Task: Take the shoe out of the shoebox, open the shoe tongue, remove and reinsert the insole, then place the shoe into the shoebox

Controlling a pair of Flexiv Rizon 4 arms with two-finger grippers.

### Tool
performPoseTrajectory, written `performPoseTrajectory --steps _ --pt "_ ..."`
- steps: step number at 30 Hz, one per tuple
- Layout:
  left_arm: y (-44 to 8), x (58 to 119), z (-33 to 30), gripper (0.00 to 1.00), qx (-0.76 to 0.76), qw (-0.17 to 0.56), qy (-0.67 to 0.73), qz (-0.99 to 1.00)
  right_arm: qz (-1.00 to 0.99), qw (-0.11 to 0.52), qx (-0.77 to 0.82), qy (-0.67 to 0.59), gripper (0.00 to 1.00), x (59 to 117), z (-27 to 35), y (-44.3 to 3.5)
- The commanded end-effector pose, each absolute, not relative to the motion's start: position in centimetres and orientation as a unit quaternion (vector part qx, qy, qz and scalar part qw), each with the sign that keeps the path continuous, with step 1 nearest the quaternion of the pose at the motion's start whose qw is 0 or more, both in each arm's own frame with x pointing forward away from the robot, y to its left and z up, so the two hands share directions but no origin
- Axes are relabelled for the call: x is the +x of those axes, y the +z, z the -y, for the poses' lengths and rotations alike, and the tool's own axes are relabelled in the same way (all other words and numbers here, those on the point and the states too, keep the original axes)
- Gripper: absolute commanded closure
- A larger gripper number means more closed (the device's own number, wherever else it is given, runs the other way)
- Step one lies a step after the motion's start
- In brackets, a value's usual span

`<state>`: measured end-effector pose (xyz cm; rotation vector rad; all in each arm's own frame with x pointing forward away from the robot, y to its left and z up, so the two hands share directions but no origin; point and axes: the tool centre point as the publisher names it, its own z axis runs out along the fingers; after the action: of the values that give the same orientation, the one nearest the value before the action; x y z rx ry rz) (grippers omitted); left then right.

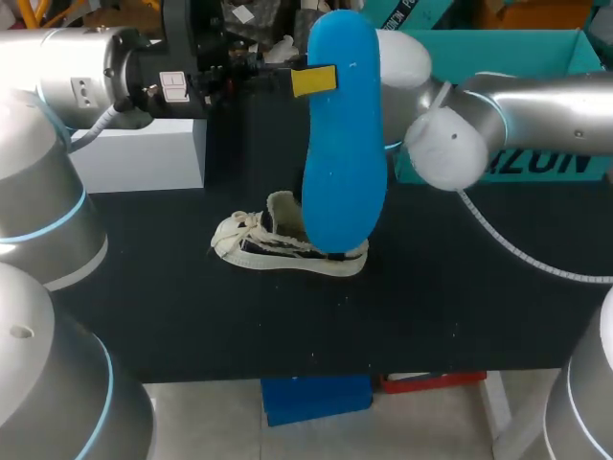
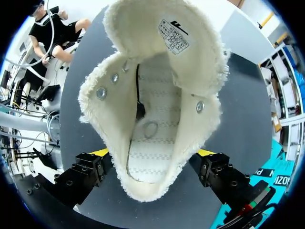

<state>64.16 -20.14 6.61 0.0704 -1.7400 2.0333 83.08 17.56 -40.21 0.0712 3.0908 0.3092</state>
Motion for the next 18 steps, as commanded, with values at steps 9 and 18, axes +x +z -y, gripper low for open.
performPoseTrajectory --steps 9,18 --pt "6.6 64.1 20.2 1.00 0.027 0.229 0.739 0.633 -0.946 0.045 0.048 0.317 0.00 82.5 -16.5 -41.7" --pt "6.6 64.1 20.2 1.00 0.027 0.229 0.739 0.633 -0.936 0.054 0.073 0.340 0.00 81.9 -15.6 -42.2"
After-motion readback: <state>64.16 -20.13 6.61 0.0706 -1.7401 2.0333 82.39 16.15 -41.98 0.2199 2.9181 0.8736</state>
